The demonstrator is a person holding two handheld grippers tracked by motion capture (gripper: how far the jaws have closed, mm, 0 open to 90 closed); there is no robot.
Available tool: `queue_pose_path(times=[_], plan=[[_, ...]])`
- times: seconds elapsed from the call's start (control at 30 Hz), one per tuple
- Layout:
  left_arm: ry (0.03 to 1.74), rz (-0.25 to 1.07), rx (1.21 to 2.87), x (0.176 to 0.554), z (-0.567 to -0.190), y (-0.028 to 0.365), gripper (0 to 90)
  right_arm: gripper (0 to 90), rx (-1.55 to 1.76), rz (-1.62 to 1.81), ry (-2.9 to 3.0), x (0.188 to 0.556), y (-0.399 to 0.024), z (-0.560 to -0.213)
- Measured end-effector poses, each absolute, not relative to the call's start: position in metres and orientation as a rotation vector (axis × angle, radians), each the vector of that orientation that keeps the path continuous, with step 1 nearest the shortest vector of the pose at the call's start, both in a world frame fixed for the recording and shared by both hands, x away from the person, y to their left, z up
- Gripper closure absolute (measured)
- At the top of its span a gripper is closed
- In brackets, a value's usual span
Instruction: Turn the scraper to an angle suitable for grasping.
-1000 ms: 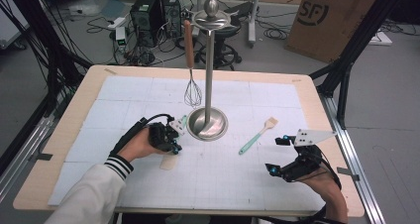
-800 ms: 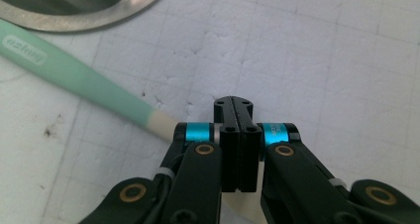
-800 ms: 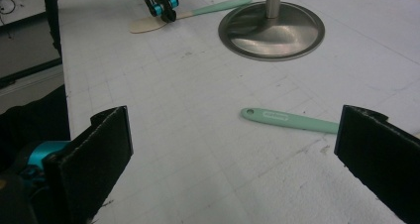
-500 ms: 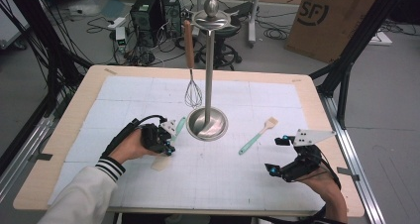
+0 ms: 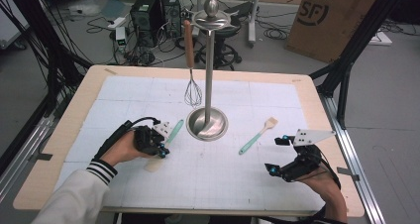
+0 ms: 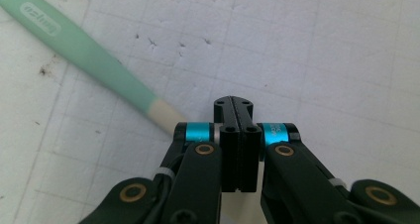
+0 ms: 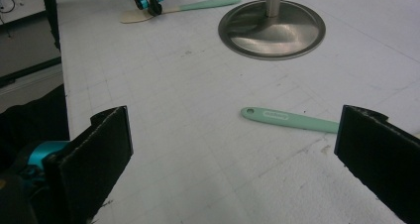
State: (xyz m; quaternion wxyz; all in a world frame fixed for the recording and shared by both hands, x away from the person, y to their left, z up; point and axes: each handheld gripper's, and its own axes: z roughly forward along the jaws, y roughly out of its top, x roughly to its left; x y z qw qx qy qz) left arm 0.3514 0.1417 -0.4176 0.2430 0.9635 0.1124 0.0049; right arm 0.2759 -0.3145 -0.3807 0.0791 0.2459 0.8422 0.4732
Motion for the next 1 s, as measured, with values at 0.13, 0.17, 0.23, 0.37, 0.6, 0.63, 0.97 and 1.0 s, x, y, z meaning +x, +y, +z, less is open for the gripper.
queue_pose_path(times=[0.13,0.17,0.23,0.37,0.6,0.63,0.97,1.0], plan=[[0.307,0.007,2.629,0.349,-0.418,0.147,90.0,0.2,0.736,1.42,2.518,0.276,-0.315,-0.38],[0.304,0.007,2.63,0.348,-0.418,0.148,90.0,0.2,0.736,1.421,2.518,0.276,-0.315,-0.38],[0.302,0.007,2.631,0.347,-0.418,0.15,90.0,0.2,0.738,1.42,2.517,0.276,-0.315,-0.381],[0.297,0.011,2.63,0.345,-0.418,0.154,90.0,0.2,0.739,1.42,2.518,0.276,-0.315,-0.38],[0.302,0.005,2.632,0.342,-0.418,0.162,90.0,0.2,0.741,1.419,2.516,0.276,-0.315,-0.381],[0.302,0.006,2.632,0.342,-0.418,0.164,90.0,0.2,0.741,1.418,2.516,0.276,-0.315,-0.381],[0.304,0.008,2.635,0.34,-0.418,0.171,90.0,0.2,0.744,1.419,2.521,0.276,-0.315,-0.381],[0.31,0.011,2.635,0.339,-0.418,0.171,90.0,0.2,0.745,1.417,2.521,0.277,-0.315,-0.381]])
